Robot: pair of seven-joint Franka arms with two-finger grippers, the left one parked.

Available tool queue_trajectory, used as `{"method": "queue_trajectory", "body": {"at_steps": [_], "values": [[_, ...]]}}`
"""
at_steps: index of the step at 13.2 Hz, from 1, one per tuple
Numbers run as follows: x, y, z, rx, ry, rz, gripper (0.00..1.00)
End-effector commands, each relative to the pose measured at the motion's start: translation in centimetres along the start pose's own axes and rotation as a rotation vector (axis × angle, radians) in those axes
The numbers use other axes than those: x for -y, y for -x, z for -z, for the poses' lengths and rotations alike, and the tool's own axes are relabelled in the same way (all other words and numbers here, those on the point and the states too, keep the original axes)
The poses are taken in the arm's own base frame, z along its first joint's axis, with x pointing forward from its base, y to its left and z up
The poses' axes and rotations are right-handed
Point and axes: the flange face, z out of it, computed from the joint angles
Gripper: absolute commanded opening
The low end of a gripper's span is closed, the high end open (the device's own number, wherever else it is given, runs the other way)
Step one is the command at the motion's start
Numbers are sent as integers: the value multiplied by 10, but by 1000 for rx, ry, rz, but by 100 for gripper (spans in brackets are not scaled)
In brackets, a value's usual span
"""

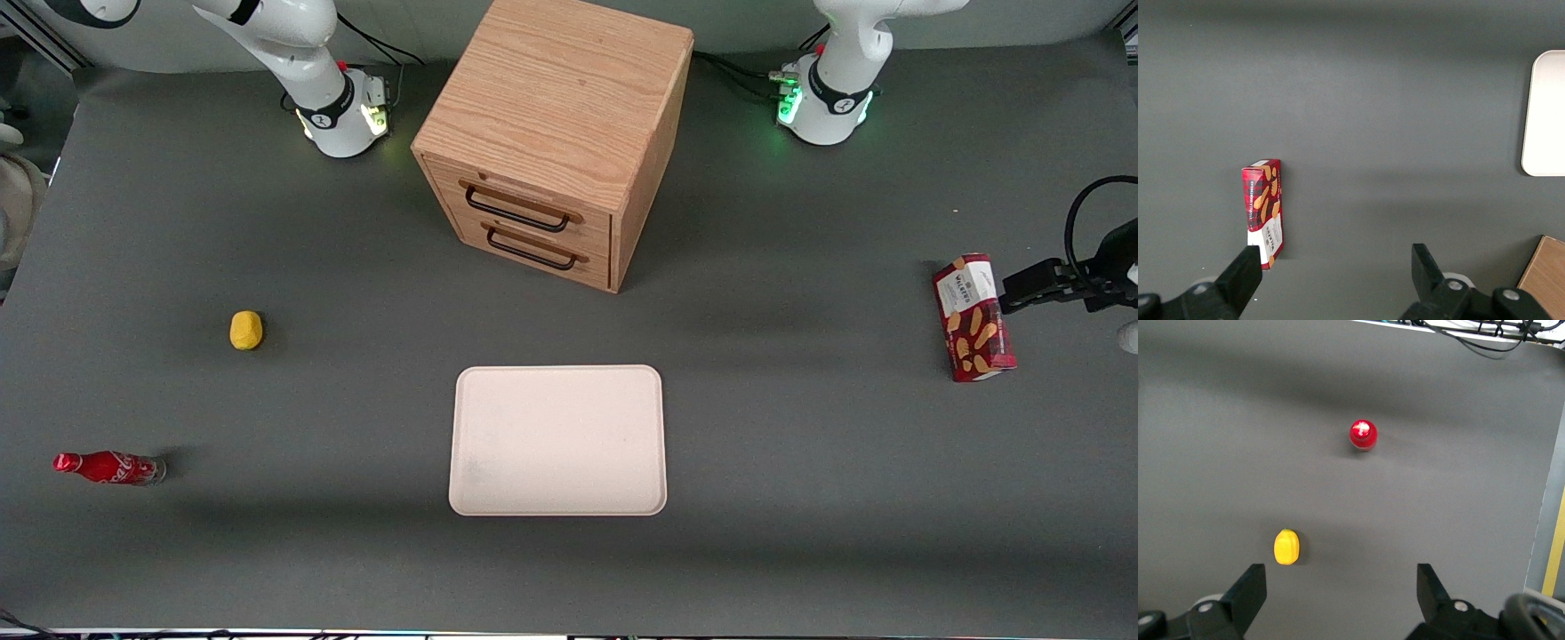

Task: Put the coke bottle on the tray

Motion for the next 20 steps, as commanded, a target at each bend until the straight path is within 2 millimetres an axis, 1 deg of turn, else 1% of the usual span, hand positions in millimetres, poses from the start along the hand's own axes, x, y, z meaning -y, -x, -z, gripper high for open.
{"method": "queue_trajectory", "body": {"at_steps": [1, 3, 5, 6, 9, 11, 12, 13, 14, 16, 17, 19, 20], "values": [[-2, -12, 2, -43, -5, 34, 100], [-5, -27, -22, -56, -2, 45, 100], [-10, -39, -40, -80, 12, 59, 100], [-9, -47, -52, -84, 8, 81, 100], [-14, -65, -103, -77, -7, 88, 100], [-13, -74, -130, -72, -22, 96, 100], [-11, -79, -139, -75, -27, 101, 100], [-11, -83, -157, -60, -34, 99, 100], [-12, -86, -169, -62, -30, 99, 100], [-17, -90, -200, -51, -31, 96, 100], [-16, -93, -216, -40, -34, 98, 100], [-10, -96, -236, -8, -33, 100, 100], [-11, -97, -247, 3, -29, 100, 100]]}}
